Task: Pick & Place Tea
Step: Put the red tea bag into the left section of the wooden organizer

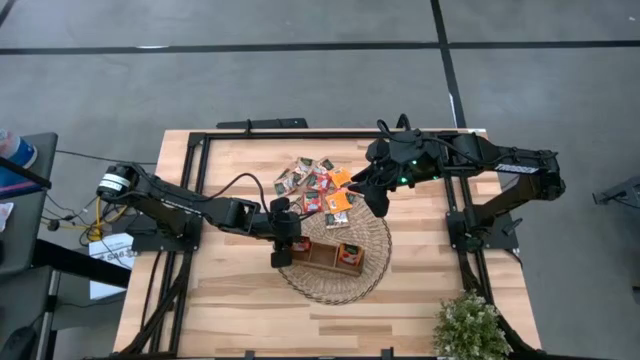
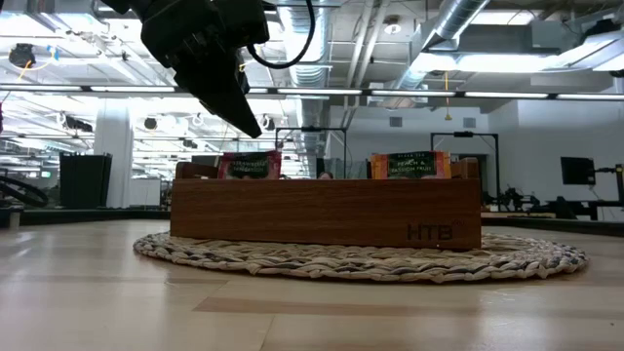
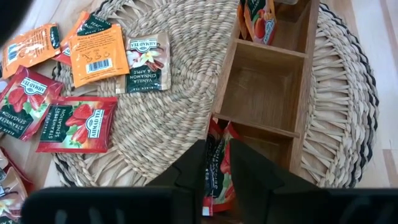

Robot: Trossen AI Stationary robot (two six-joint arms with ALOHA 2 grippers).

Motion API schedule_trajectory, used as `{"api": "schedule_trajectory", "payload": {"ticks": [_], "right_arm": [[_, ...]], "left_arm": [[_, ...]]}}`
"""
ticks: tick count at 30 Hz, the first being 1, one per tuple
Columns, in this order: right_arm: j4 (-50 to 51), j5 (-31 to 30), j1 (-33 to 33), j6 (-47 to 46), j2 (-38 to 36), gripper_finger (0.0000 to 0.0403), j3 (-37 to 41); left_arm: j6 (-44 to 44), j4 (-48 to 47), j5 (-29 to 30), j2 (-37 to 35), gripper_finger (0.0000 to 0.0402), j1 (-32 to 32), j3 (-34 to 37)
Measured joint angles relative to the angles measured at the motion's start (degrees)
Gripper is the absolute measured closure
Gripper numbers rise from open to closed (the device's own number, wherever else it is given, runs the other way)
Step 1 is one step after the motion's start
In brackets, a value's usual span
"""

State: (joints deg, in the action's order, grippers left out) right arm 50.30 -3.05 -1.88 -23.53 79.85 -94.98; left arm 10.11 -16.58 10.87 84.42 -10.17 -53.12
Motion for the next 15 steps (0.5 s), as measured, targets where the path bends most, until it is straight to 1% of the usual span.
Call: {"api": "schedule_trajectory", "payload": {"ticks": [6,11,13,14,15], "right_arm": [[0.02,0.02,-0.03,0.0,0.0,0.0284,0.0],[0.02,0.02,-0.03,0.02,0.0,0.0284,0.0],[0.02,0.02,-0.01,0.02,0.0,0.0284,0.0],[0.02,0.02,-0.01,0.04,0.0,0.0284,0.0],[0.02,0.02,-0.01,0.04,0.0,0.0284,0.0]], "left_arm": [[0.01,-0.01,0.74,-0.33,0.0314,-0.11,0.0],[-0.02,0.85,3.03,-3.21,0.0312,-0.37,0.0],[-0.02,1.36,5.52,-4.58,0.0312,-0.34,0.0],[-0.02,1.24,8.3,-5.41,0.0312,-0.33,0.01],[0.01,1.31,12.35,-6.21,0.0312,-0.24,0.01]]}}
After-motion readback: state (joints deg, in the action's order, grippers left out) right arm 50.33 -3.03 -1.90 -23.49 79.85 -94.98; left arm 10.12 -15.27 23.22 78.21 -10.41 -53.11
